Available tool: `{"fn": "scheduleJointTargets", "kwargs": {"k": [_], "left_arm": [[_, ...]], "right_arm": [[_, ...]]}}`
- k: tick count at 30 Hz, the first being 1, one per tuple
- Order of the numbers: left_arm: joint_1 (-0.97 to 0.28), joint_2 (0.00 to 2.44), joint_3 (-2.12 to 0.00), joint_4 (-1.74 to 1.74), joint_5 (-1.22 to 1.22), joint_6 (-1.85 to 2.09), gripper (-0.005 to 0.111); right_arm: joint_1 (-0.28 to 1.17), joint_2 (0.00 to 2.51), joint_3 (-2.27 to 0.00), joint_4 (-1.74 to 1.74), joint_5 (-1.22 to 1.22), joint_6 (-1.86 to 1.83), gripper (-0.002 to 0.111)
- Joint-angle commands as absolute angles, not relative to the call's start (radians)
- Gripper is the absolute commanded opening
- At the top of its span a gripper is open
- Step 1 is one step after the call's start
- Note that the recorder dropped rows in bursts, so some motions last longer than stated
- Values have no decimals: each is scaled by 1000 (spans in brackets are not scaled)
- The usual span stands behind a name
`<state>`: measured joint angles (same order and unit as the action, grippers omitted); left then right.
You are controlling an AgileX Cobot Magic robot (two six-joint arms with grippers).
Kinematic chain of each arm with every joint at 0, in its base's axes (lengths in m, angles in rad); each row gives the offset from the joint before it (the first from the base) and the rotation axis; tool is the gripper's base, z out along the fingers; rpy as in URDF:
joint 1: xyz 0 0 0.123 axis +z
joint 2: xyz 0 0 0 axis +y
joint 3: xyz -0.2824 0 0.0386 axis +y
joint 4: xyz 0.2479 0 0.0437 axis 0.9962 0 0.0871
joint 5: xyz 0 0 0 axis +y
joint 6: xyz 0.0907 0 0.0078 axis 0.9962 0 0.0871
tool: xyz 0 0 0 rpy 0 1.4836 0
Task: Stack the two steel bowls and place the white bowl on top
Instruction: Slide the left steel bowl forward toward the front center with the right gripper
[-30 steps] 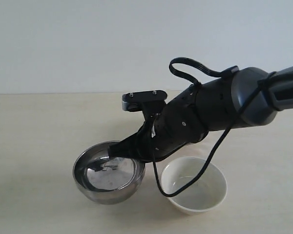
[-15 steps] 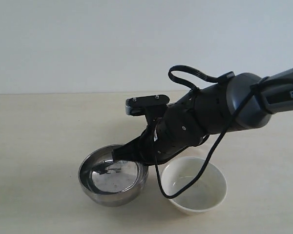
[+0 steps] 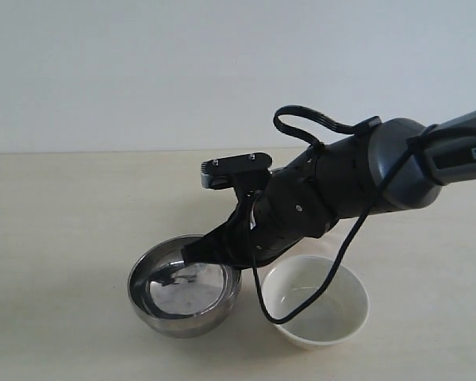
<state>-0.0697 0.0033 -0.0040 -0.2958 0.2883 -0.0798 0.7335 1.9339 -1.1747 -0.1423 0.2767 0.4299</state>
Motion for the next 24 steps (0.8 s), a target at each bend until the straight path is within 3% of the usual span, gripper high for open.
{"fn": "scheduleJointTargets", "kwargs": {"k": [1,10,12,18,20,24], "left_arm": [[-67,0,0,-299,285,-78,32],[-67,0,0,-299,285,-78,32],[-67,0,0,-299,285,-78,32],[-67,0,0,-299,285,-78,32],[-67,0,0,-299,285,-78,32],[-67,0,0,-299,285,-78,32]], "right_arm": [[729,1929,-1175,-147,298,426,0],[729,1929,-1175,-147,298,426,2],[729,1929,-1175,-147,295,426,10],[729,1916,-1175,-147,270,426,50],[729,1904,-1183,-147,264,426,54],[722,1848,-1228,-154,280,432,54]]}}
